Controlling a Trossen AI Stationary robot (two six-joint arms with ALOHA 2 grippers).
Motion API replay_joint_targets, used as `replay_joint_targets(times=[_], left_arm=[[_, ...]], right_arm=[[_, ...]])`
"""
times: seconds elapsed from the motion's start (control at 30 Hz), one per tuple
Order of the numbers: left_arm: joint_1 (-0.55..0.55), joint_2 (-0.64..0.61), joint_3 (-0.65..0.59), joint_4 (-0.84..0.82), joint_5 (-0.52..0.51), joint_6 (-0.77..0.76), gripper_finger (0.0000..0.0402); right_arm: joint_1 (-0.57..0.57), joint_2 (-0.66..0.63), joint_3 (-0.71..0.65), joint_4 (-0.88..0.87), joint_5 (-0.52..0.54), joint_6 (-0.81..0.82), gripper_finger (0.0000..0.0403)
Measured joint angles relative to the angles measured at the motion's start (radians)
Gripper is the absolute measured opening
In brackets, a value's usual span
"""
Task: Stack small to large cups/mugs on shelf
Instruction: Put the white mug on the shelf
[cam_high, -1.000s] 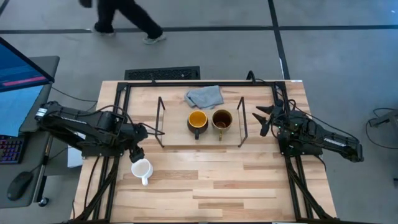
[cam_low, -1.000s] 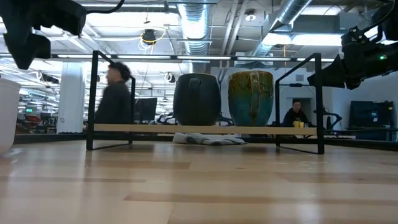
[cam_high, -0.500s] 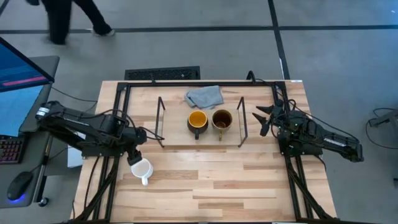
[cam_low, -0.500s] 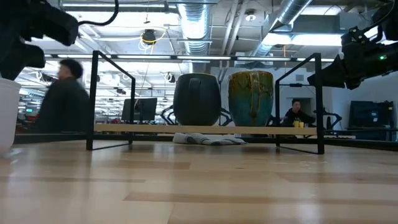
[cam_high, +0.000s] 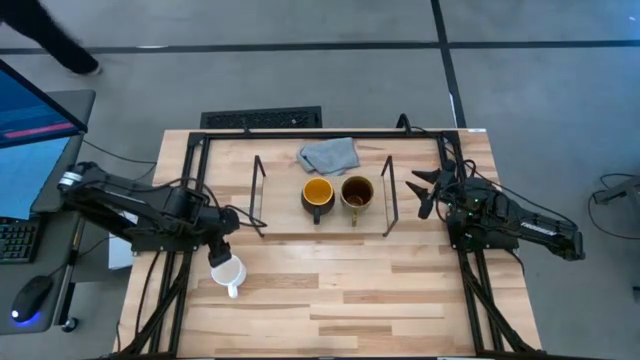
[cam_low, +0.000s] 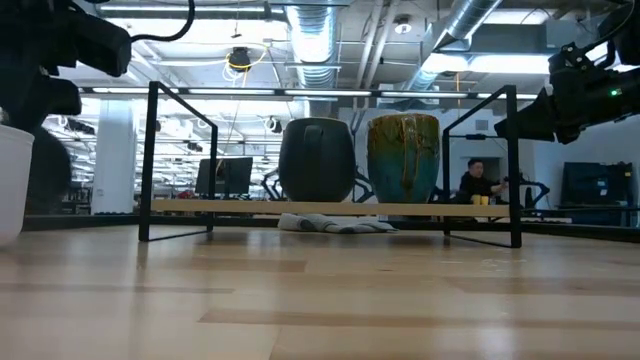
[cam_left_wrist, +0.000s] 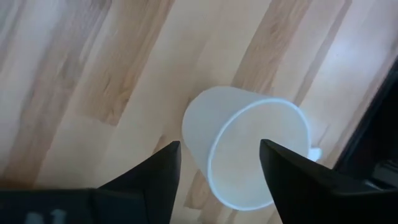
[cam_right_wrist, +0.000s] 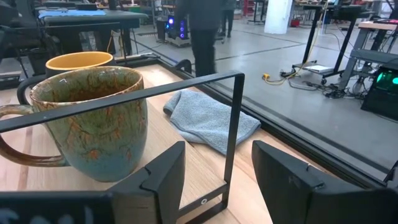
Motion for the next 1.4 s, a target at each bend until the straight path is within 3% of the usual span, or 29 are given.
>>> replay_joint_targets(times=[0.57,0.73,1.07,1.2,1.4], left_arm=[[-0.046,0.249,0.0,-0.013,-0.001,0.103,0.0188],[-0.046,0.318,0.0,-0.015,0.045,0.157,0.0187],[-0.046,0.35,0.0,-0.015,0.032,0.206,0.0186],[-0.046,0.35,0.0,-0.014,0.028,0.206,0.0164],[-0.046,0.35,0.0,-0.012,0.025,0.211,0.0097]], right_arm=[[0.0,0.0,0.0,0.001,0.0,0.0,0.021],[0.0,0.0,0.0,0.001,0.0,0.0,0.021],[0.0,0.0,0.0,0.001,0.0,0.0,0.021],[0.0,0.0,0.0,0.001,0.0,0.0,0.021],[0.0,0.0,0.0,0.001,0.0,0.0,0.021]])
